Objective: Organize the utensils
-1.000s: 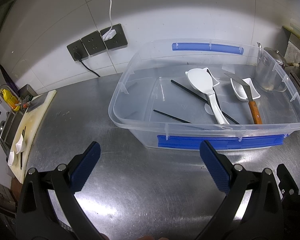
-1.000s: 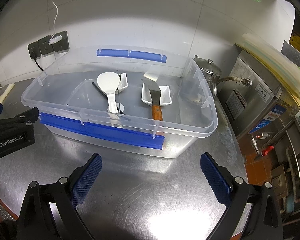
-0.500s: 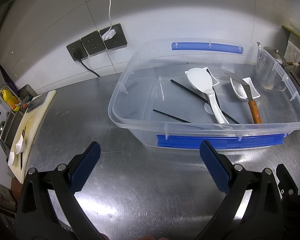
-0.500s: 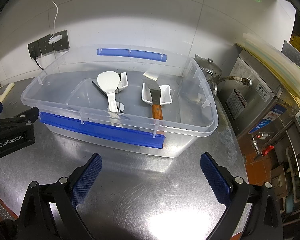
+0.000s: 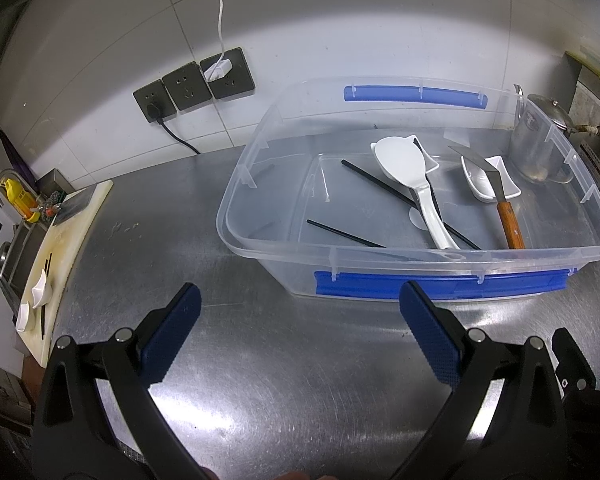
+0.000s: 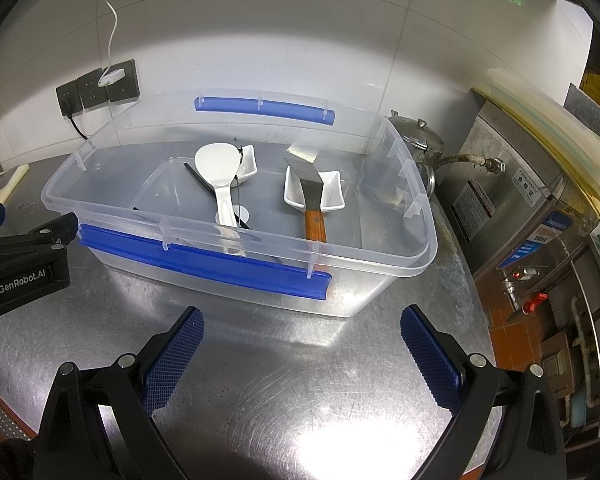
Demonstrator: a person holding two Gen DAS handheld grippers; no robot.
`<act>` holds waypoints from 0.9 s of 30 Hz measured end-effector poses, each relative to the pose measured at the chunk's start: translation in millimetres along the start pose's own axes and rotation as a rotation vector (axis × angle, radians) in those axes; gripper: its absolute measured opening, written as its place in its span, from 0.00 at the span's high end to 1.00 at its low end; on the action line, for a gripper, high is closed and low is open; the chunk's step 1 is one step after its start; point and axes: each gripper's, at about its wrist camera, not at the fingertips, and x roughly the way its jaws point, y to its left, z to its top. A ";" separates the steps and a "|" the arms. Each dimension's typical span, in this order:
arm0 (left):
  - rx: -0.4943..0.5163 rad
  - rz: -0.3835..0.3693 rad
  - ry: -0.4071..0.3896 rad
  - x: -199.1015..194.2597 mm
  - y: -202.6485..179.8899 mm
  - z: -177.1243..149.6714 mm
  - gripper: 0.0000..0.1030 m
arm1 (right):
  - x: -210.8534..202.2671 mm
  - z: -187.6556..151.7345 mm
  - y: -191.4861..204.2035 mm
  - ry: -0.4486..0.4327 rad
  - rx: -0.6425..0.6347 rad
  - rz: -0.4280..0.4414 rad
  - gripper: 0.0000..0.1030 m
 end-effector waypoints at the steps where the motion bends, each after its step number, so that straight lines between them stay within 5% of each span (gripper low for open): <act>1: -0.001 0.000 0.000 0.0 0.2 0.2 0.07 | -0.1 0.2 -0.1 0.000 0.001 0.000 0.05; 27: -0.001 0.000 0.001 0.7 -0.3 -0.2 0.07 | 2.3 -0.5 -1.2 0.006 -0.007 0.007 0.05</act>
